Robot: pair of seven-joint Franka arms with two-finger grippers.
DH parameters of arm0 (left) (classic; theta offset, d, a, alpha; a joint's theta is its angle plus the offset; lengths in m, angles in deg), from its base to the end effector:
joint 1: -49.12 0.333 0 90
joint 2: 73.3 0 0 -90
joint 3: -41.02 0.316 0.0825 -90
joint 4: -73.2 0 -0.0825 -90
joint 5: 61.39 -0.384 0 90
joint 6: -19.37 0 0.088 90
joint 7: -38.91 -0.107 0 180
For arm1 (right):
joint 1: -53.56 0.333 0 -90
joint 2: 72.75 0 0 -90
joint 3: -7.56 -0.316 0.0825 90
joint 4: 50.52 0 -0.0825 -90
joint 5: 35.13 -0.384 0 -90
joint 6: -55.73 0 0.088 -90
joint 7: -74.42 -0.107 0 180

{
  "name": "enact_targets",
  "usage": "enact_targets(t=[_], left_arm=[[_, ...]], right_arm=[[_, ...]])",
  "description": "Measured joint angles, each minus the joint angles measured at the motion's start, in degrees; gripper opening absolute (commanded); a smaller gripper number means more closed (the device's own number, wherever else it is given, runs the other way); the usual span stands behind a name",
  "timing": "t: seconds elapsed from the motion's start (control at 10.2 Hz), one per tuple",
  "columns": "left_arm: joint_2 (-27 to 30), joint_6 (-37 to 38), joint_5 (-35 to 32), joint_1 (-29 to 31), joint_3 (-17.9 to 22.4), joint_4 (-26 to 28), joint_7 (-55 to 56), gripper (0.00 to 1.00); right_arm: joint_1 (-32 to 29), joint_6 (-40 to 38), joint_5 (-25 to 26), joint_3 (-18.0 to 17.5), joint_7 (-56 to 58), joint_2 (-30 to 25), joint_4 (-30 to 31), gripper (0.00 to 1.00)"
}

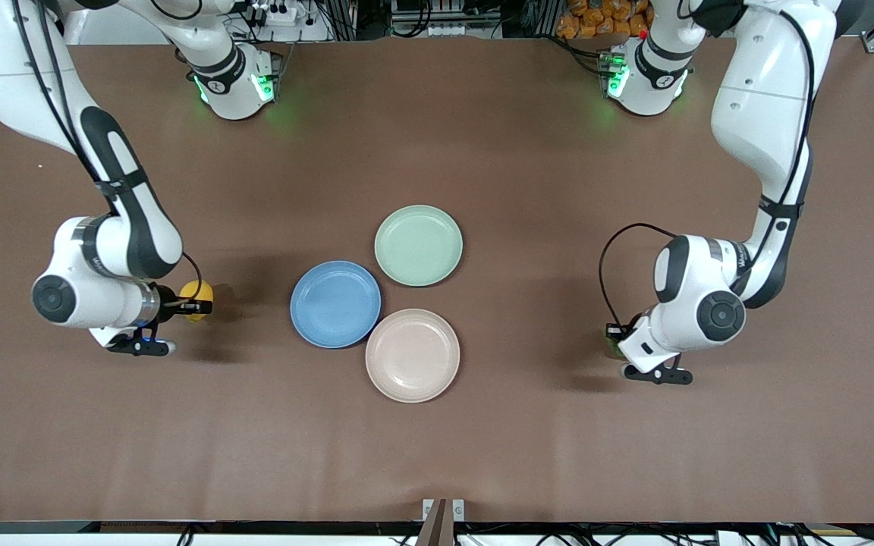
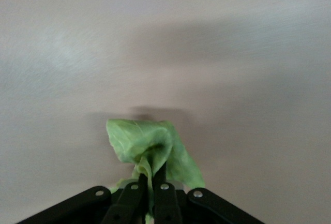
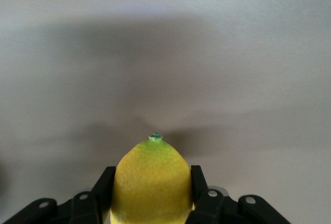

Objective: Place lemon and lettuce in plates
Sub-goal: 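Carry the lemon over the blue plate while the left gripper carries lettuce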

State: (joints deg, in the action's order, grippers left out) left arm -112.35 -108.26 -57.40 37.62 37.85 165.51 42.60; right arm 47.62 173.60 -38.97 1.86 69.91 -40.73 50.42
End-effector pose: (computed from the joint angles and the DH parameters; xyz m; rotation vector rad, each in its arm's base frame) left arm 0.6651 -0.1716 0.2228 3.0547 -0.2082 -0.1194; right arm 0.6322 -0.0032 0.2315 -3.0094 0.1962 0.4025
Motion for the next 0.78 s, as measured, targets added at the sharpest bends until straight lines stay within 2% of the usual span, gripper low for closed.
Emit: enact_targets(t=[0.1,0.39,0.59,0.78], left_arm=[[1.7,0.0,0.2,-0.5,-1.8,-0.2,1.0,0.00],[3.9,-0.1,0.2,-3.2,-8.1,-3.9,10.0,0.00],[3.8,-3.1,0.2,-9.8,-8.5,-5.9,18.1,0.00],[2.0,-10.0,0.2,-15.9,-8.2,-7.0,25.6,0.00]], right_arm=[[1.0,-3.5,-3.4,-0.6,-2.7,-0.1,-3.8,0.00],[8.6,-4.9,-6.7,-1.2,-17.0,0.7,-8.2,0.00],[14.6,-2.1,-9.0,-1.3,-23.8,4.5,-11.0,0.00],[17.9,2.3,-10.6,-1.2,-27.2,8.8,-12.2,0.00]])
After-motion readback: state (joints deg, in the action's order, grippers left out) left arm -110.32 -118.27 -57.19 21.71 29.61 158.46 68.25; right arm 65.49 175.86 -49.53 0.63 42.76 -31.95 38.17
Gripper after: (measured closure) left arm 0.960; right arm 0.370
